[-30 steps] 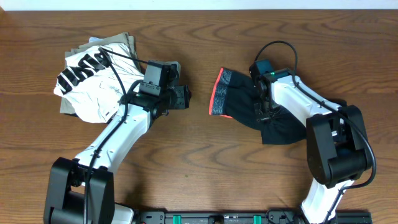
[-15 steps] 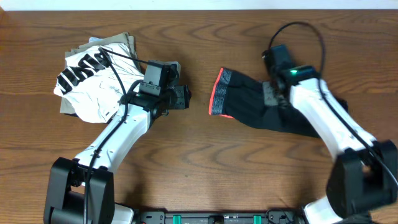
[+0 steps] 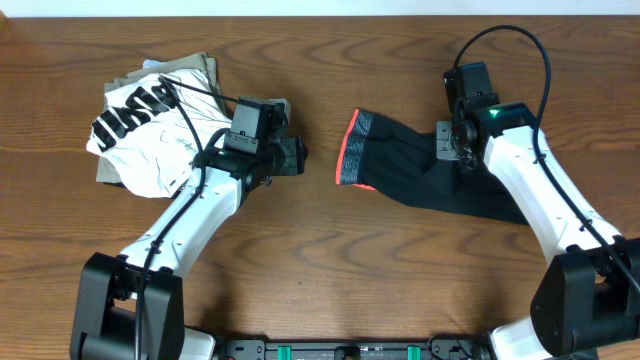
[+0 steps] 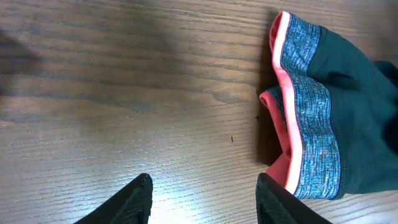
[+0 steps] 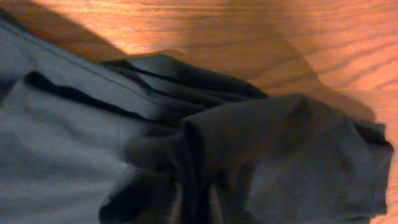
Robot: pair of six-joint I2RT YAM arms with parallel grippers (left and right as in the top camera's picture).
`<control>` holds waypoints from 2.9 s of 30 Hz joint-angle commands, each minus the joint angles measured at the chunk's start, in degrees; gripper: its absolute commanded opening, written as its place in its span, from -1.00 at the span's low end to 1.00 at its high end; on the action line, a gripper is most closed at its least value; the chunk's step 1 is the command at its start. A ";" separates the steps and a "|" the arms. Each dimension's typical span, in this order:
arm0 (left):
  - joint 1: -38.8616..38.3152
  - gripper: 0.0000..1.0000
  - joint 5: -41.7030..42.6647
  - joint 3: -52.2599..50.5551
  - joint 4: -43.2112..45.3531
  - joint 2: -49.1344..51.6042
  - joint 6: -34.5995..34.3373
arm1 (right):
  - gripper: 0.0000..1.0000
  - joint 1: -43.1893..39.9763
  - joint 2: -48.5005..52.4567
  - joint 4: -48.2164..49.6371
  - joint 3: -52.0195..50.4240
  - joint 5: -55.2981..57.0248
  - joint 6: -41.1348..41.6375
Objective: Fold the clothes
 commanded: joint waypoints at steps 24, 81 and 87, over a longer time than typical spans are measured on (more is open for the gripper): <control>-11.32 0.18 13.14 0.24 2.75 2.01 -17.90 | 0.69 -2.69 0.59 -0.81 -0.48 -3.28 -2.40; -12.50 -0.88 0.94 -2.58 27.10 13.22 -40.94 | 0.69 -2.80 0.59 -0.85 -4.26 -3.23 -3.91; -12.50 -0.88 0.55 -1.51 27.58 10.10 -17.25 | 0.69 -2.80 0.59 -0.98 -4.26 -3.21 -3.91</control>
